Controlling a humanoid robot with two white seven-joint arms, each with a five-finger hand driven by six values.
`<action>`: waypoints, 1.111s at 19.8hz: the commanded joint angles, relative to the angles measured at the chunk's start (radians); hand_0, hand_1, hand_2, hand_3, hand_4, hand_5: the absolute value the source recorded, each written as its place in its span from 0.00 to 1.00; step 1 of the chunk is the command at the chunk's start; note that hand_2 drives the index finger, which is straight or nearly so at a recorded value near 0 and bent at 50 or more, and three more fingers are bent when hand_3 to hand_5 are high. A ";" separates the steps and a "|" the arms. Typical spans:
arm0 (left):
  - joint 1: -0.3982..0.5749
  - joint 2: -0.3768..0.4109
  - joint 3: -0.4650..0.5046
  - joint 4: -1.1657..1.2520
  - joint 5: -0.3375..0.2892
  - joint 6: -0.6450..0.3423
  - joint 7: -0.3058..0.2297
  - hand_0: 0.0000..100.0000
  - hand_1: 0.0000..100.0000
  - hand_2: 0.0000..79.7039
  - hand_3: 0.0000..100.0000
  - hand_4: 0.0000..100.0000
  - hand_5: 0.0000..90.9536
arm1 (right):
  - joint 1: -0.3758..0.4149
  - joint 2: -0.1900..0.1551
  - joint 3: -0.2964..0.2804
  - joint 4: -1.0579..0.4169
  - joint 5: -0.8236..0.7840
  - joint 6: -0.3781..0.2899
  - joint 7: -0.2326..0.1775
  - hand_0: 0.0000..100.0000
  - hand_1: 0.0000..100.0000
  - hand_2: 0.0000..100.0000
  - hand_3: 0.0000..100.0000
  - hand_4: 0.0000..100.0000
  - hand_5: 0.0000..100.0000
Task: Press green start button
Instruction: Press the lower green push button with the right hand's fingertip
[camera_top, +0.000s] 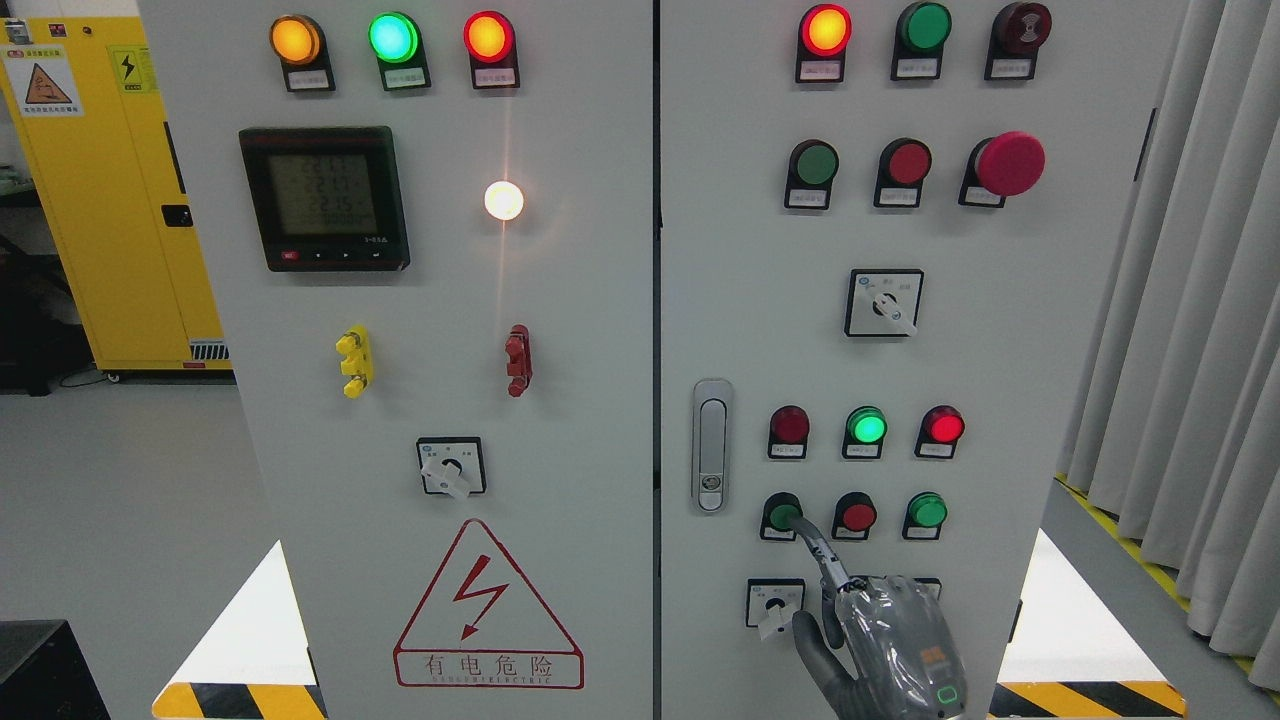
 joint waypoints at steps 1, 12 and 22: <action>0.000 0.000 0.000 0.000 0.000 0.000 0.000 0.12 0.56 0.00 0.00 0.00 0.00 | -0.007 0.015 0.000 0.035 -0.002 0.003 0.020 0.67 0.99 0.00 0.96 1.00 1.00; 0.000 0.000 0.000 0.000 0.000 0.000 0.000 0.12 0.56 0.00 0.00 0.00 0.00 | -0.002 0.015 -0.003 0.026 -0.013 -0.002 0.008 0.67 0.98 0.00 0.95 1.00 1.00; 0.000 0.000 0.000 0.000 0.000 0.000 0.000 0.12 0.56 0.00 0.00 0.00 0.00 | 0.013 0.015 0.020 -0.024 -0.134 -0.071 -0.050 0.70 0.96 0.00 0.93 1.00 1.00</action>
